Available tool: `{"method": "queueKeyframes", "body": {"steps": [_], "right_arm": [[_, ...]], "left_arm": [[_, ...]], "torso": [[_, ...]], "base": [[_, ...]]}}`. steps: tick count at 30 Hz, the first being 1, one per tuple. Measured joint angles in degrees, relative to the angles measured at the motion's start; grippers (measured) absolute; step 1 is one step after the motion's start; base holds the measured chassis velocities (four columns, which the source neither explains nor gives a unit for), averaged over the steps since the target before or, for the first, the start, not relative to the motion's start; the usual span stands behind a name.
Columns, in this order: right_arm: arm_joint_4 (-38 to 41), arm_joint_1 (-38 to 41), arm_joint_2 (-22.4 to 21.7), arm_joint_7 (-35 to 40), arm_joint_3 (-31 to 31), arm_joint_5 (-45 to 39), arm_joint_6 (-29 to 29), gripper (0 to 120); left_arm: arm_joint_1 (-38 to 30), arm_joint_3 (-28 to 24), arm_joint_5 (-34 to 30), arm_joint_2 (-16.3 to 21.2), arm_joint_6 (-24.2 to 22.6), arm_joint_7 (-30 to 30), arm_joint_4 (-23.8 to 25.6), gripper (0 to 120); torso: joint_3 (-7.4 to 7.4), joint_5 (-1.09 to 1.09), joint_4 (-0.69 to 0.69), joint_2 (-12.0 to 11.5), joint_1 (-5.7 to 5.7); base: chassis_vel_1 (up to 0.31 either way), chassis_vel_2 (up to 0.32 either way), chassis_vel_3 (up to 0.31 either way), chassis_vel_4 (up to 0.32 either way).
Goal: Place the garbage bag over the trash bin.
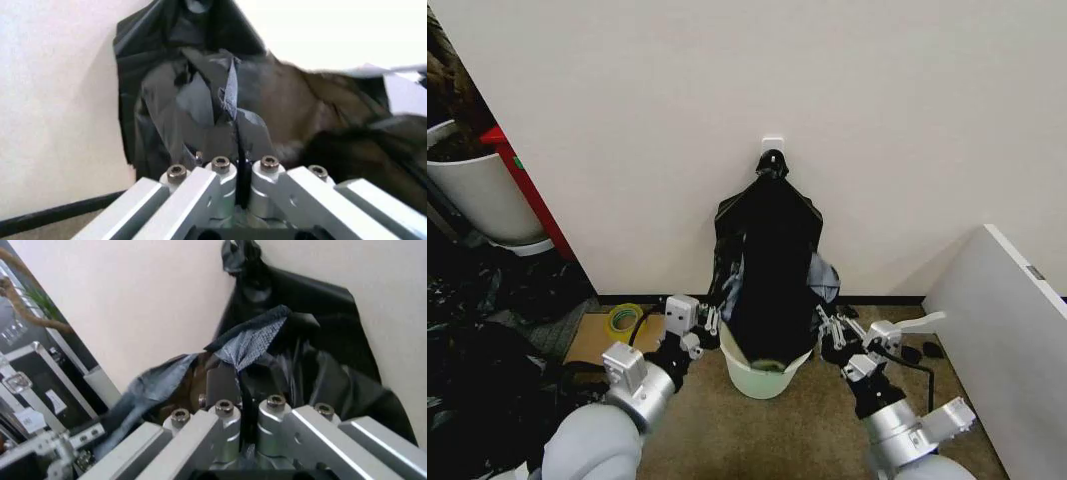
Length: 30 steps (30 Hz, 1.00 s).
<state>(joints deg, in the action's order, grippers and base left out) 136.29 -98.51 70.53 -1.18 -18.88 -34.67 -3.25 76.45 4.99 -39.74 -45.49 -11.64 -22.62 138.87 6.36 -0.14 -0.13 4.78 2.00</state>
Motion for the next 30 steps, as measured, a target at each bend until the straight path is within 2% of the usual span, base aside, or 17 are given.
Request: {"method": "queueKeyframes", "body": {"steps": [3, 11, 13, 14, 15, 18, 24, 26, 30], "right_arm": [[-0.6, 0.1, 0.0, 0.0, -0.2, 0.0, -0.4, 0], [-2.8, 5.9, 0.9, 0.5, -0.3, -0.2, -0.4, 0], [-4.1, 8.2, 1.3, 0.6, -0.3, -0.7, -0.2, 0], [-5.6, 9.6, 1.6, 0.7, -0.3, -1.1, -0.1, 0], [-5.6, 9.6, 1.6, 0.7, -0.3, -1.1, -0.1, 0], [-8.9, 10.8, 2.2, 0.5, -0.1, -1.3, -0.5, 0], [-15.0, 11.3, 3.1, 0.2, -0.2, -0.5, -1.8, 0], [-17.2, 10.9, 3.3, 0.3, -0.6, -0.2, -2.3, 0], [-18.2, 10.0, 3.4, 0.6, -0.5, -0.2, -2.4, 0]], "left_arm": [[-0.4, -0.6, 0.4, -0.8, 0.7, 0.2, -1.3, 0], [-7.6, -5.2, 0.4, -4.2, 3.7, 2.1, -8.1, 0], [-10.0, -6.2, 0.4, -5.5, 4.5, 2.7, -10.5, 0], [-12.1, -6.8, 0.5, -6.9, 5.3, 2.9, -13.3, 0], [-12.1, -6.8, 0.5, -6.9, 5.3, 2.9, -13.3, 0], [-14.8, -8.1, 0.4, -9.4, 5.9, 3.0, -17.4, 0], [-15.9, -9.0, 0.3, -11.3, 6.4, 2.9, -21.5, 0], [-13.4, -8.2, 0.3, -11.8, 7.0, 2.5, -23.5, 0], [-11.4, -7.7, 0.8, -12.0, 7.8, 2.2, -23.8, 0]], "torso": [[0.01, 0.0, 0.0, 0.0, 0.0], [0.01, 0.0, -0.01, 0.0, 0.0], [0.01, 0.0, 0.0, 0.0, 0.01], [0.01, 0.01, 0.0, 0.0, 0.01], [0.01, 0.01, 0.0, 0.0, 0.01], [0.02, 0.0, 0.0, 0.0, 0.01], [0.01, 0.01, -0.01, 0.0, 0.01], [0.02, 0.0, 0.0, 0.0, 0.01], [0.01, 0.0, 0.0, 0.0, 0.01]], "base": [[0.0, 0.0, 0.0, 0.0], [0.0, 0.0, 0.0, 0.0], [0.0, 0.0, 0.0, 0.0], [0.0, 0.0, 0.0, 0.0], [0.0, 0.0, 0.0, 0.0], [0.0, 0.0, 0.0, 0.0], [0.0, 0.0, 0.0, 0.0], [0.0, 0.0, 0.0, 0.0], [0.0, 0.0, 0.0, 0.0]]}}
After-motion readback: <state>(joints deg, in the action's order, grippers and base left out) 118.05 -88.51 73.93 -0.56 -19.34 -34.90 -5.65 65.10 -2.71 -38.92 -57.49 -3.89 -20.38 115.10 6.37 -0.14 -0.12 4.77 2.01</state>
